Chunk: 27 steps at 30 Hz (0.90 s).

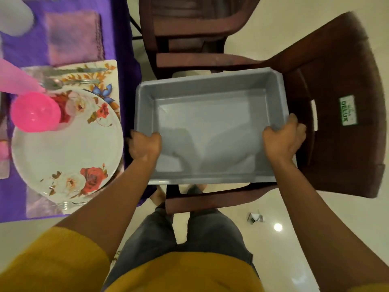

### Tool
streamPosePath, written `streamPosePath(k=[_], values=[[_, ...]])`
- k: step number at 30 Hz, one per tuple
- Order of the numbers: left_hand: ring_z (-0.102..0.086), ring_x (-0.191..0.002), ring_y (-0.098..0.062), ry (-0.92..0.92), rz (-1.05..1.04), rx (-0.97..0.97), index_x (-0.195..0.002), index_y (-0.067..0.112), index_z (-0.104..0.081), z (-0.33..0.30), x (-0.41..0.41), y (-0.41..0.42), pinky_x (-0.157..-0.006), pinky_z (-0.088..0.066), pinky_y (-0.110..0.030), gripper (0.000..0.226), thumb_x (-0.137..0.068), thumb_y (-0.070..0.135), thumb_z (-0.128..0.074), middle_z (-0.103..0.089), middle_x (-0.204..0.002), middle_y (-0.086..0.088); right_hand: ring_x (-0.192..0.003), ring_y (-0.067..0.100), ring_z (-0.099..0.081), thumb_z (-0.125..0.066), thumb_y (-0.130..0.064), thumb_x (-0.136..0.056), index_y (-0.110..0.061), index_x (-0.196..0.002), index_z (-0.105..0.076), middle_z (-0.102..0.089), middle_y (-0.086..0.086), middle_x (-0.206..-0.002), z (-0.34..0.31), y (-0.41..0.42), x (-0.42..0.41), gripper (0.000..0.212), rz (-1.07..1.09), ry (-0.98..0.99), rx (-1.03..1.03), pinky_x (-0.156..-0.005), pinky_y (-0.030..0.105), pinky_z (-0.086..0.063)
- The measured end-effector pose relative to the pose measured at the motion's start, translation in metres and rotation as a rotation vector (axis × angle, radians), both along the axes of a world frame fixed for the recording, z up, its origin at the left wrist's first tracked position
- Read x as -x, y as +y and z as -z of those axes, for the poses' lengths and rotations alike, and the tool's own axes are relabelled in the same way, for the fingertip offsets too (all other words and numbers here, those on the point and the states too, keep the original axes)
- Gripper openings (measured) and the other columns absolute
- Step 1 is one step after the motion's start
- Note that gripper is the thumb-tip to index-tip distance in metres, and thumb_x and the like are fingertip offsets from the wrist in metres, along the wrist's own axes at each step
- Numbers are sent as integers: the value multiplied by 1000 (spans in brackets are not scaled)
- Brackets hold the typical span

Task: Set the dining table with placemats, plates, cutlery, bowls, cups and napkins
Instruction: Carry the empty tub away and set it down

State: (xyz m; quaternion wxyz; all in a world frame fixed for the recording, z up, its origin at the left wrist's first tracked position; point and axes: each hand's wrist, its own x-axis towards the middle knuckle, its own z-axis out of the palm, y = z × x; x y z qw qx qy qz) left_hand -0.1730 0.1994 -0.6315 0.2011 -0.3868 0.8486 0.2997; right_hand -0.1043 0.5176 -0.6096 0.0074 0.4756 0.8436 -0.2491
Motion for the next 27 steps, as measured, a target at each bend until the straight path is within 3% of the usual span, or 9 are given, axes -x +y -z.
streamPosePath(k=[6,14,19,22,27], values=[[-46,-135,-42,20,44,-48,-153,4,-37,-43,-8,14,-114,-41,-52,76,-91,39,-64,-40,-152,-21,-125,43,-46,-63,-26,-85,-10,-149,-42,-46,23,-139,-53,7,-3,69,5,-1,-144,-104,51,-38],[-64,-104,-33,206,65,-199,-126,13,-58,-77,-17,8,-94,-58,-51,74,-65,54,-59,-62,-120,-10,-123,42,-48,-62,-30,-84,-10,-144,-47,-48,21,-138,-103,16,-20,65,82,107,-183,-103,50,-38],[-54,-126,-34,310,69,-184,-147,13,-48,-107,-13,1,-107,-50,-51,73,-83,46,-63,-52,-142,-13,-121,39,-48,-62,-32,-85,-13,-144,-48,-50,19,-135,-122,6,-46,64,140,218,-112,-104,49,-42],[-56,-126,-37,398,72,-131,-142,15,-54,-121,-5,-9,-107,-50,-55,77,-77,54,-58,-58,-139,-13,-121,37,-48,-61,-32,-85,-14,-143,-48,-50,16,-133,-128,-15,-64,62,175,272,-49,-103,51,-46],[-55,-124,-42,464,181,-4,-139,12,-56,-147,8,-27,-107,-45,-54,59,-90,43,-65,-55,-137,-19,-123,34,-47,-63,-30,-89,-17,-149,-44,-48,14,-137,-138,-54,-92,65,263,319,-34,-103,49,-47]])
